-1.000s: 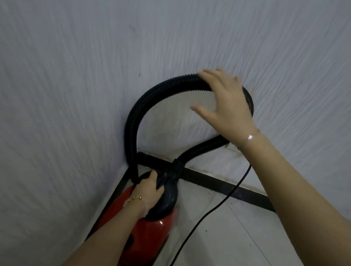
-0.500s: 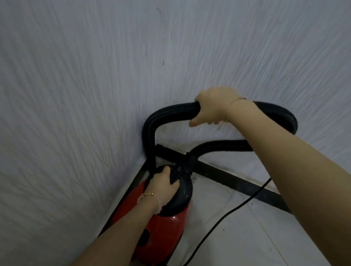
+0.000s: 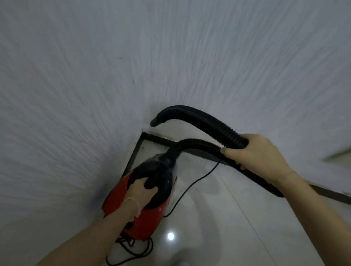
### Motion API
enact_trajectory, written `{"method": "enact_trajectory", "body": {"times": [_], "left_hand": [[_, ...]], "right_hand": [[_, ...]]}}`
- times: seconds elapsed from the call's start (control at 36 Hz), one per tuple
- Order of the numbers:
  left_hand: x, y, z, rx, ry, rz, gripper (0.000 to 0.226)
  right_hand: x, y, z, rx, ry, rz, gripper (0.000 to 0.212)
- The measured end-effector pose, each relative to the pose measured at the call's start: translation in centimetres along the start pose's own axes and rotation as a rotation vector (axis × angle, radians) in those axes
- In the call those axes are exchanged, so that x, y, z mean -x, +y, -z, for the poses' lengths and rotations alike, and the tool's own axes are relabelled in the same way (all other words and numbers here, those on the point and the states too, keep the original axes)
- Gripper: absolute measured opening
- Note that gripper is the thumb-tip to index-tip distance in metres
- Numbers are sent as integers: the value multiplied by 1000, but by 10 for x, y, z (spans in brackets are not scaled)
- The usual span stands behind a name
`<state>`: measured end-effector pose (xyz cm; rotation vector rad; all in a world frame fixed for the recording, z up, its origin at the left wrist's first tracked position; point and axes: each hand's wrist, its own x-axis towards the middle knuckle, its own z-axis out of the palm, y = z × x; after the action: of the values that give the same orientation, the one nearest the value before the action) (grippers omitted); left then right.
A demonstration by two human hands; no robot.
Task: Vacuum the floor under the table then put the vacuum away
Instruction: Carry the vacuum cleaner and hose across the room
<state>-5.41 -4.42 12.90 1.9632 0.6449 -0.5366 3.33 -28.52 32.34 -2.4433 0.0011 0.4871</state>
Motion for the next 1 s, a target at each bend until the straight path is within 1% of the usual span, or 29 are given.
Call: {"method": "enact_trajectory", "body": {"times": [0.08, 0.14, 0.22, 0.28, 0.31, 0.42, 0.56, 0.61, 0.69, 0.81, 1.0], "left_hand": [[54, 31, 20, -88, -91, -16, 31], [95, 51, 35, -164, -145, -24, 34], [159, 83, 56, -251, -221, -56, 29], [203, 108, 71, -289, -260, -80, 18], [224, 120, 78, -306, -268, -105, 17], [296, 160, 100, -402, -260, -217, 19], [342, 182, 106, -465, -265, -326, 23], [352, 185, 104, -472, -294, -326, 22], [363, 192, 92, -418, -341, -299, 17], [377, 206, 63, -356, -376, -290, 24], [394, 244, -14, -367, -395, -328, 31]], "right_hand": [[58, -15, 44, -79, 1, -90, 19], [99, -23, 74, -148, -28, -155, 24], [167, -35, 119, -278, -40, -267, 32], [213, -42, 146, -351, 19, -329, 36], [236, -44, 158, -379, 52, -356, 37], [324, -49, 183, -498, 154, -455, 33], [401, -37, 175, -613, 268, -563, 32], [422, -30, 170, -688, 335, -604, 34], [446, -14, 166, -777, 426, -645, 33], [470, 11, 168, -870, 474, -658, 32], [490, 74, 201, -905, 574, -640, 32]]}}
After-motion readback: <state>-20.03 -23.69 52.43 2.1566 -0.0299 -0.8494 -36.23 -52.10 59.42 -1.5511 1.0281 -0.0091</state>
